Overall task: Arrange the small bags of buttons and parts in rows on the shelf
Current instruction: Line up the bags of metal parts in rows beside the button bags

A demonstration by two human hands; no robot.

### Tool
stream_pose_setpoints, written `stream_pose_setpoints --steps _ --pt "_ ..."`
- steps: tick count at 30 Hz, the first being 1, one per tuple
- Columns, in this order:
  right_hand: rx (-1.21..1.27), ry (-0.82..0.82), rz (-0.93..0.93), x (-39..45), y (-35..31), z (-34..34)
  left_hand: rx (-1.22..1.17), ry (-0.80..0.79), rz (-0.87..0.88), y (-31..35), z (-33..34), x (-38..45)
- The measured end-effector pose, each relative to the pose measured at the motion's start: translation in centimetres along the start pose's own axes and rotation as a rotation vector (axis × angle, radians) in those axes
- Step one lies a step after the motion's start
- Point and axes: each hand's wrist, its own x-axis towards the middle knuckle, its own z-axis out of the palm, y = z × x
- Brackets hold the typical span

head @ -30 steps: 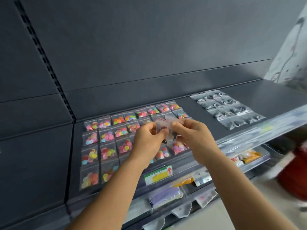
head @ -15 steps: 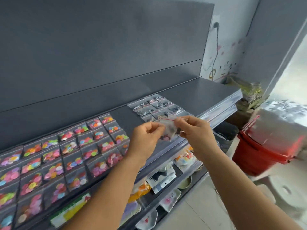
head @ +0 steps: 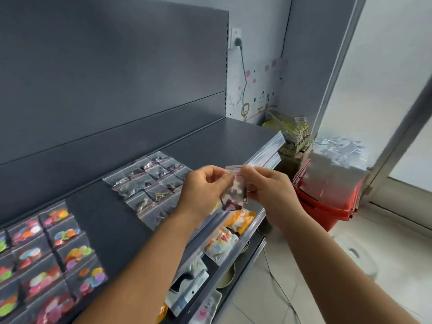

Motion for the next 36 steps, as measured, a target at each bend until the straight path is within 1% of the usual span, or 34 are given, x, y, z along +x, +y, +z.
stream_pose_setpoints --steps 2,5,9,11,15,18,22,26,31,36 --pt "0.005 -0.005 0.016 2.6 0.1 -0.7 -0.024 0.033 0.009 -0.4 1.0 2.6" --pt "-0.04 -0.06 0.047 6.8 0.0 -1.4 -0.03 0.067 -0.003 -1.0 1.7 6.6" --pt "-0.057 0.014 0.057 12.0 0.1 -1.6 -0.027 0.049 -0.019 -1.7 2.4 11.7" --pt "-0.043 0.02 0.047 14.0 0.1 -1.6 -0.004 0.048 -0.004 -1.8 2.6 13.8" --pt "-0.075 -0.018 0.006 17.2 0.4 -1.0 0.035 0.045 -0.001 -2.6 2.4 16.4" --pt "-0.091 -0.041 0.019 19.1 0.6 0.4 0.077 0.061 -0.028 -3.4 1.4 17.5" --pt "-0.082 -0.141 0.022 21.0 1.3 3.0 0.093 0.183 -0.053 -3.9 -0.7 18.6" --pt "-0.147 -0.275 0.053 22.5 2.6 5.4 0.117 0.296 -0.087 -4.9 -3.0 18.7" --pt "-0.166 -0.332 0.085 25.1 3.7 8.2 0.187 0.418 -0.133 -6.0 -4.9 19.5" --pt "-0.212 -0.356 0.103 29.4 4.4 9.3 0.238 0.55 -0.214 -6.8 -6.2 21.8"
